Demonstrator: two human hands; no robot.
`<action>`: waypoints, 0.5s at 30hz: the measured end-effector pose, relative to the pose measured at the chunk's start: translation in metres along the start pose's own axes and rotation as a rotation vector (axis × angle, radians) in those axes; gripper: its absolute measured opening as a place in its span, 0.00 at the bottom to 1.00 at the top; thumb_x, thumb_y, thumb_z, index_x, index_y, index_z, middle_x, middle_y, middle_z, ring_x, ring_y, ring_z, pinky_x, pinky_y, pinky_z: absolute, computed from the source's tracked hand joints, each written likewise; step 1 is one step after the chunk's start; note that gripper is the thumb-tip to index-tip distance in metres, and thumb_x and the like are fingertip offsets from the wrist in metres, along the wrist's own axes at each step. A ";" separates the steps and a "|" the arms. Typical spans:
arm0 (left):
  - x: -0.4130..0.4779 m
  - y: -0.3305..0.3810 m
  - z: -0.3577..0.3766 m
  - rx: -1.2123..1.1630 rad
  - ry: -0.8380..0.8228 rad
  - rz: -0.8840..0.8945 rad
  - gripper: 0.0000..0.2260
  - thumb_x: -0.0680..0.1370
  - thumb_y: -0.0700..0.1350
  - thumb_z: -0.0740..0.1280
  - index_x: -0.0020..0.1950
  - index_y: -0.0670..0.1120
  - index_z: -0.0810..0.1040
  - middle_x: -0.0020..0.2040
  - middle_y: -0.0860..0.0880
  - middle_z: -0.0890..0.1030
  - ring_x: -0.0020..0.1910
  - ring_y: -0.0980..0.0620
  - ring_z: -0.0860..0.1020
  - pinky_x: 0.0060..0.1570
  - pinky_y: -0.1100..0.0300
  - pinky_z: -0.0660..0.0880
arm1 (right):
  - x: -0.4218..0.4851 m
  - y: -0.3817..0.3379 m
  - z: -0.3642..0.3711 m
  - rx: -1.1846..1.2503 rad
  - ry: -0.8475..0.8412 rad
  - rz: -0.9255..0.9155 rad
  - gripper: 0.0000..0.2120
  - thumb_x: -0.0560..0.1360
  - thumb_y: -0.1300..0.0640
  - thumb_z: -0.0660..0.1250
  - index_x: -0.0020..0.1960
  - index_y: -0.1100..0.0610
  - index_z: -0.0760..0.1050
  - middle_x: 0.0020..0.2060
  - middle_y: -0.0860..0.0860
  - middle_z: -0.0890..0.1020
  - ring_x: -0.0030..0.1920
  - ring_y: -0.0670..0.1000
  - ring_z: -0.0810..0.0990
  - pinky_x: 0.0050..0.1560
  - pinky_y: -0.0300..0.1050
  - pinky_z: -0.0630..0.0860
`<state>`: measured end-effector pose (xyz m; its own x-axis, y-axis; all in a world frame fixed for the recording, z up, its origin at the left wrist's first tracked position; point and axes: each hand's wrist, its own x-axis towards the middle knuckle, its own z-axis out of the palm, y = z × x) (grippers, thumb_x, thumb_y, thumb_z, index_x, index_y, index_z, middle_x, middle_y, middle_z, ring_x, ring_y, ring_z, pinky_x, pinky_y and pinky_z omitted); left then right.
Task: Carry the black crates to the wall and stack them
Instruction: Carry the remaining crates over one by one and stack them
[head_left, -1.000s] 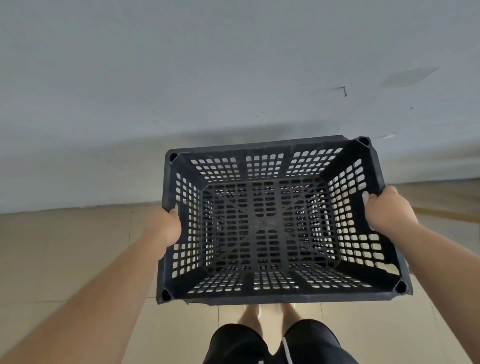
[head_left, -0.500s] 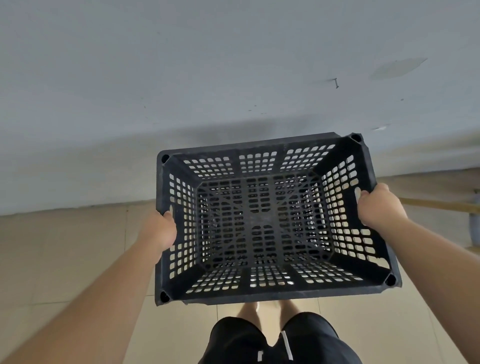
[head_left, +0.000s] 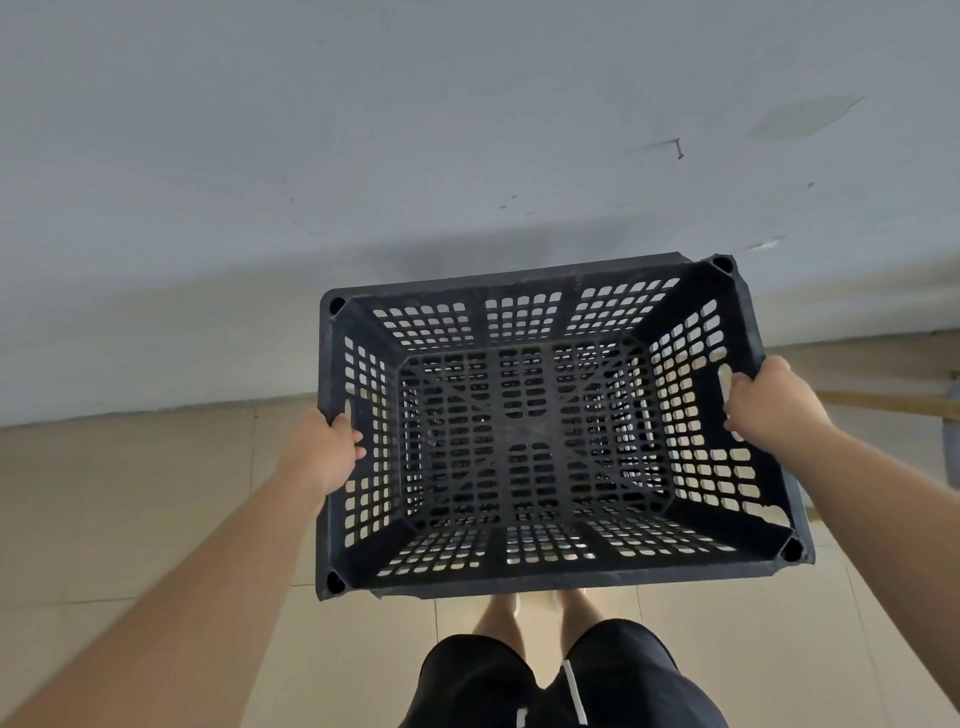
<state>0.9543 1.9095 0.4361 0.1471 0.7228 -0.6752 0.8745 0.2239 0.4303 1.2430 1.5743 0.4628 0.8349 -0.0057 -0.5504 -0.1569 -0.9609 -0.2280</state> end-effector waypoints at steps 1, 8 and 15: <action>0.002 -0.004 0.000 0.005 0.006 0.012 0.16 0.87 0.47 0.55 0.70 0.39 0.72 0.50 0.48 0.82 0.43 0.52 0.82 0.41 0.58 0.77 | -0.003 0.005 0.002 0.021 -0.008 0.004 0.10 0.84 0.54 0.58 0.58 0.61 0.64 0.46 0.60 0.77 0.43 0.61 0.79 0.40 0.54 0.76; -0.016 -0.021 0.005 0.032 0.116 0.099 0.10 0.87 0.47 0.54 0.61 0.42 0.70 0.51 0.43 0.80 0.41 0.51 0.79 0.33 0.58 0.72 | 0.003 -0.004 0.001 0.076 -0.053 -0.019 0.12 0.83 0.54 0.57 0.60 0.61 0.66 0.50 0.62 0.81 0.47 0.63 0.83 0.49 0.62 0.81; 0.003 -0.023 0.007 -0.039 0.147 0.081 0.13 0.86 0.50 0.56 0.60 0.42 0.75 0.51 0.44 0.82 0.42 0.49 0.79 0.39 0.55 0.75 | -0.009 0.003 0.008 0.067 0.026 -0.094 0.10 0.84 0.53 0.55 0.56 0.60 0.65 0.47 0.61 0.78 0.45 0.64 0.79 0.42 0.54 0.76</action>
<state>0.9377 1.9015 0.4201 0.1449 0.8267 -0.5436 0.8435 0.1839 0.5046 1.2307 1.5737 0.4604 0.8607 0.0753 -0.5035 -0.1118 -0.9369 -0.3313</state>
